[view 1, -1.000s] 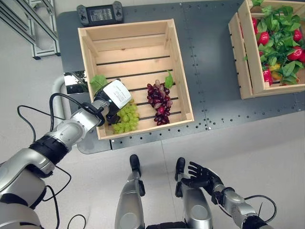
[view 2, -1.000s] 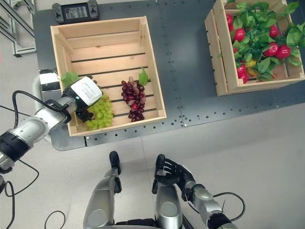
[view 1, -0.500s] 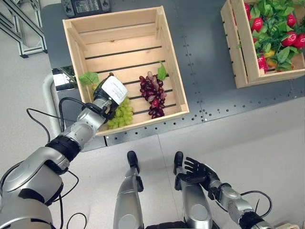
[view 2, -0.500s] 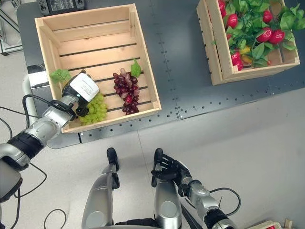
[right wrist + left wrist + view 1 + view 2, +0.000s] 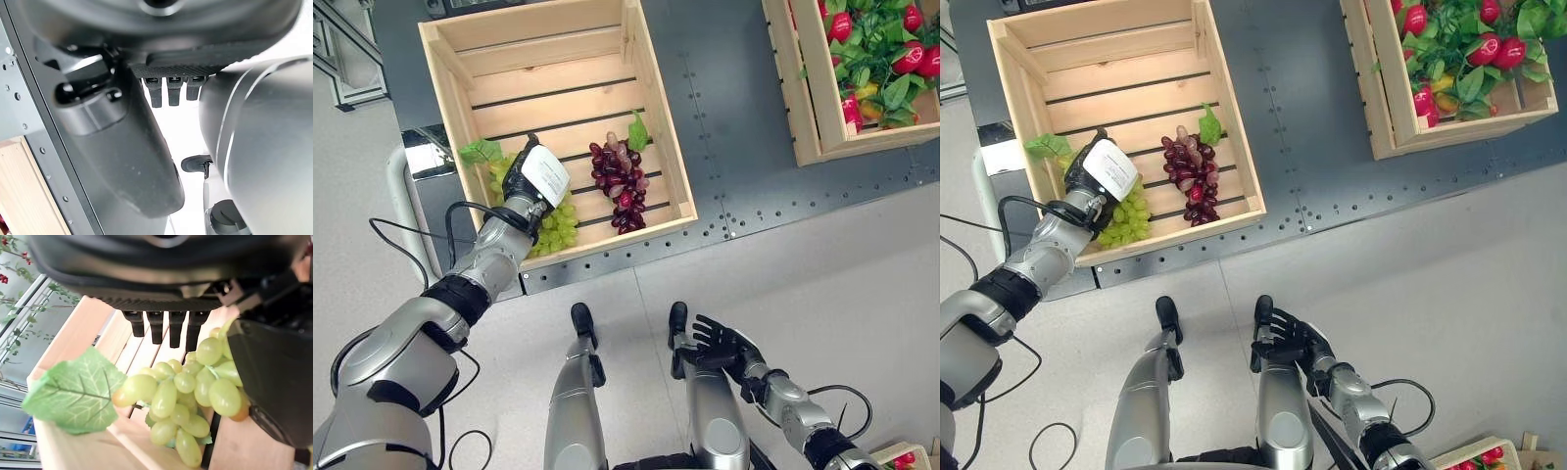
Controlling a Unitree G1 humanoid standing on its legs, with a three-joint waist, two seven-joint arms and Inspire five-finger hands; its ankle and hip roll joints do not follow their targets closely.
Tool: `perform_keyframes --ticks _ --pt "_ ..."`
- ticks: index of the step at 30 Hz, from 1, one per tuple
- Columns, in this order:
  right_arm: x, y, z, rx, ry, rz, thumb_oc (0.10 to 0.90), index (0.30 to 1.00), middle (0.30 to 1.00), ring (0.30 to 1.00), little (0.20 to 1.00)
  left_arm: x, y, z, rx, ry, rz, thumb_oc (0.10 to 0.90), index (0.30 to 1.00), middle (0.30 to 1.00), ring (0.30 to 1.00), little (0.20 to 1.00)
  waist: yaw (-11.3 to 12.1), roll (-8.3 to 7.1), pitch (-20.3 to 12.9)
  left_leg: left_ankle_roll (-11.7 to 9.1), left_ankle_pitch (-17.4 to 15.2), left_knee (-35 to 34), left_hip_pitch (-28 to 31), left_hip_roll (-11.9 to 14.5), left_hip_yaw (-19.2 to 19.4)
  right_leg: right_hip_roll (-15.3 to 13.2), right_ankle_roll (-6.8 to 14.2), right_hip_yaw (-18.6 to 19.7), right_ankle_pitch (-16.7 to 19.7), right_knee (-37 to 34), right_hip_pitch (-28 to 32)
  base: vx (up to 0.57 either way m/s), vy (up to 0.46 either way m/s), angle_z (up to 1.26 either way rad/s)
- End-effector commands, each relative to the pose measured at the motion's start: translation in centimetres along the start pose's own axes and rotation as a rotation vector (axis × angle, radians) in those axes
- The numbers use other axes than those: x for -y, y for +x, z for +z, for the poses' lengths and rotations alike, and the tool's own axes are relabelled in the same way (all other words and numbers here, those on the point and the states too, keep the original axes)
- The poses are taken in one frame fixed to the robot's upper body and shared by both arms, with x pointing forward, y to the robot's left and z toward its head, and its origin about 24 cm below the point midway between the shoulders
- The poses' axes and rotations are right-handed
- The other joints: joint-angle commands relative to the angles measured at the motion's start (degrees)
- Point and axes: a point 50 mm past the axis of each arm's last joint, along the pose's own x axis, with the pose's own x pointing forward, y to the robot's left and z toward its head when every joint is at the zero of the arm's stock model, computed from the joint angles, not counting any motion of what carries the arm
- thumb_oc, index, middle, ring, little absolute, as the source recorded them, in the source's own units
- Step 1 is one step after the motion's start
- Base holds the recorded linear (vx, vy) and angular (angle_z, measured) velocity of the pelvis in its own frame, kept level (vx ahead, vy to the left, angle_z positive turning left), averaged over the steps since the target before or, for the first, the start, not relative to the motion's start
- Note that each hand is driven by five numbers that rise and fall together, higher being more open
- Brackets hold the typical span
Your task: Pick up the fruits from the basket on one side to the basket on the other side
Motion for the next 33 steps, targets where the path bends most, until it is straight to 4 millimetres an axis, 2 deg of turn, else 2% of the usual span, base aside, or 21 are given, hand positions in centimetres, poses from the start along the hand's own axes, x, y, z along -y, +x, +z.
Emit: perform_keyframes --ticks 1,7,11,15,19,23,30,32,33 --pt "0.3 -0.8 -0.1 0.014 -0.01 0.01 0.8 0.9 0.9 0.9 0.9 -1.5 1.2 -5.6 -0.244 0.032 0.042 0.4 0.3 0.3 0.3 0.3 -0.1 -1.24 0.0 -1.4 -9.0 9.7 -1.6 -1.6 1.7 3.3 -0.7 0.8 0.3 3.9 -3.8 0.0 0.0 0.0" --pt "0.2 -0.8 -0.1 0.022 -0.007 0.011 0.8 0.9 0.9 0.9 0.9 -1.1 1.2 -6.1 -0.289 0.05 0.083 0.4 0.3 0.3 0.3 0.3 -0.3 -1.5 0.0 -1.1 -9.2 10.0 -2.2 -1.6 1.9 3.5 -0.7 0.8 0.5 4.4 -4.8 -0.01 0.002 -0.01" --pt "0.2 -0.9 -0.1 0.029 -0.001 0.005 0.8 0.9 0.9 0.9 0.9 -1.4 1.0 -6.2 -0.279 -0.029 0.256 0.4 0.3 0.3 0.3 0.3 -0.3 -1.4 0.0 -1.0 -9.5 9.9 -1.8 -1.7 1.9 3.6 -0.7 1.0 0.4 4.6 -4.7 0.0 0.0 0.0" --pt "0.4 -1.2 -0.4 0.025 -0.007 0.006 0.8 0.9 0.9 0.9 0.9 -1.0 0.6 -7.5 -0.3 -0.099 0.376 0.4 0.3 0.3 0.3 0.3 -0.2 -0.83 0.0 -0.7 -9.3 8.9 -0.2 -2.0 1.8 3.6 -0.7 1.3 0.2 4.7 -3.8 0.0 0.0 0.0" --pt "0.7 -1.6 -0.8 0.019 -0.011 0.003 0.8 0.9 0.9 0.9 0.9 -0.4 -0.2 -9.0 -0.294 -0.092 0.472 0.4 0.3 0.3 0.3 0.3 0.1 -0.07 0.0 -0.7 -9.2 7.8 2.2 -2.5 1.9 3.1 -0.7 1.0 0.2 3.7 -1.6 0.0 0.0 0.0" --pt "1.1 -2.2 -1.2 0.017 -0.006 -0.019 0.8 0.9 0.9 0.9 0.9 -0.1 -1.3 -10.4 -0.332 -0.15 0.581 0.4 0.3 0.3 0.3 0.3 0.8 1.44 -0.1 -0.6 -9.0 5.6 6.7 -3.1 1.6 2.5 -0.7 0.3 -0.5 2.9 2.4 0.0 0.0 0.0" --pt "1.7 -3.2 -1.7 0.044 0.041 -0.082 0.8 0.9 0.9 0.9 0.9 0.5 -3.6 -10.7 -0.354 -0.25 0.73 0.4 0.3 0.3 0.3 0.3 1.8 3.26 -4.9 -1.2 -7.5 -0.9 12.6 -4.2 0.6 2.2 -1.1 -0.9 -1.0 -1.0 8.1 0.03 -0.019 0.02" --pt "1.8 -3.5 -1.5 0.065 0.054 -0.098 0.8 0.9 0.9 0.9 0.9 0.5 -4.2 -10.5 -0.339 -0.245 0.746 0.4 0.3 0.3 0.3 0.3 1.9 3.56 -6.1 -1.2 -7.2 -2.5 14.1 -4.4 0.3 2.3 -1.1 -1.1 -1.1 -2.0 9.6 0.05 -0.033 0.13" --pt "2.0 -3.8 -0.8 0.114 0.059 -0.117 0.8 0.9 0.9 0.9 0.9 0.5 -4.8 -10.2 -0.308 -0.21 0.754 0.4 0.3 0.3 0.3 0.3 2.0 3.8 -7.8 -1.4 -6.8 -4.6 15.9 -4.6 0.1 2.5 -1.2 -1.3 -1.1 -3.6 11.5 0.06 -0.029 0.17"
